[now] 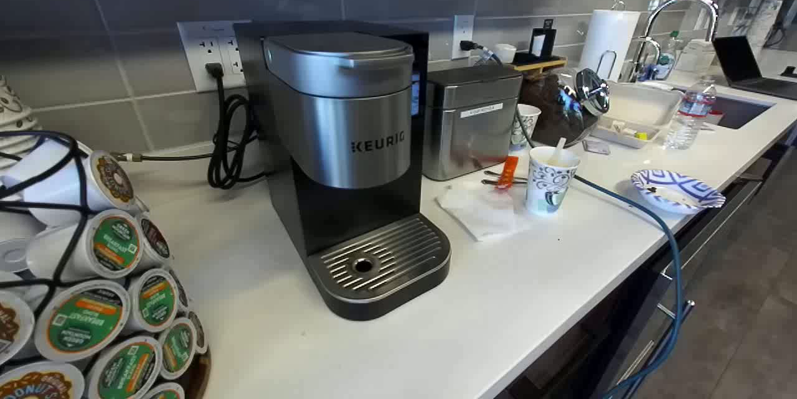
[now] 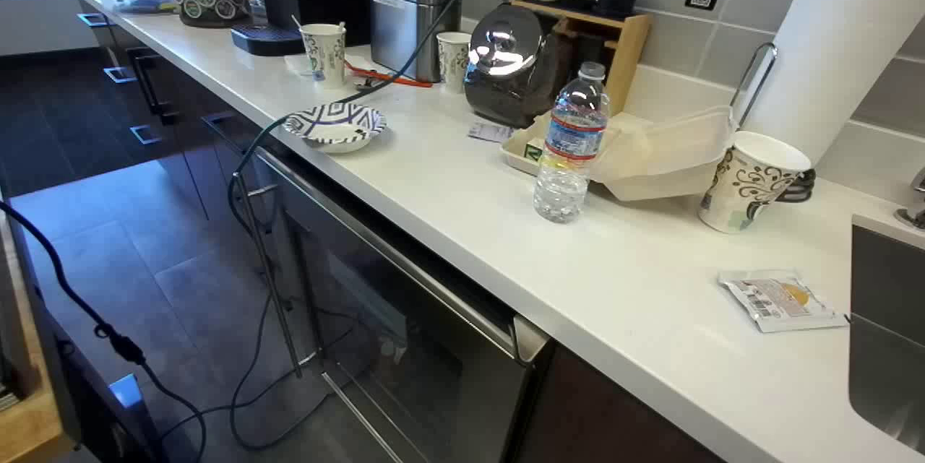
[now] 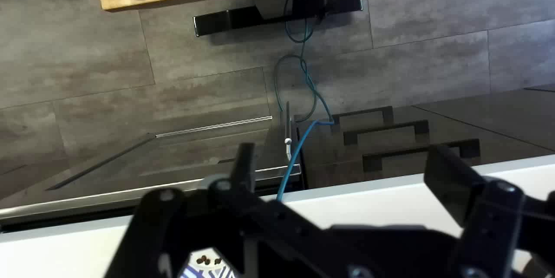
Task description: Remove the plate from the top cabinet
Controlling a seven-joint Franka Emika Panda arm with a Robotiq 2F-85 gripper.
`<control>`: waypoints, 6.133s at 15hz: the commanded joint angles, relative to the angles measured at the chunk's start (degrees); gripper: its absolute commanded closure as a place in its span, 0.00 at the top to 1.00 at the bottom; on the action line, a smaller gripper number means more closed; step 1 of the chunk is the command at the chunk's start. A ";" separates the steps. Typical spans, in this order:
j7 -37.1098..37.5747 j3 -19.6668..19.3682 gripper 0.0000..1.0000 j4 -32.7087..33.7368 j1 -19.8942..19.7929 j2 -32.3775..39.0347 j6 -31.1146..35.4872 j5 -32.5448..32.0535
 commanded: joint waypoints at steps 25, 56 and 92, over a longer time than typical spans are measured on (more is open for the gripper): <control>18.86 -11.55 1.00 40.05 -11.76 15.39 -3.12 10.38; 60.44 -17.48 1.00 87.57 -10.70 48.61 33.11 21.50; 40.97 -16.62 0.25 82.14 -11.88 53.00 36.34 22.21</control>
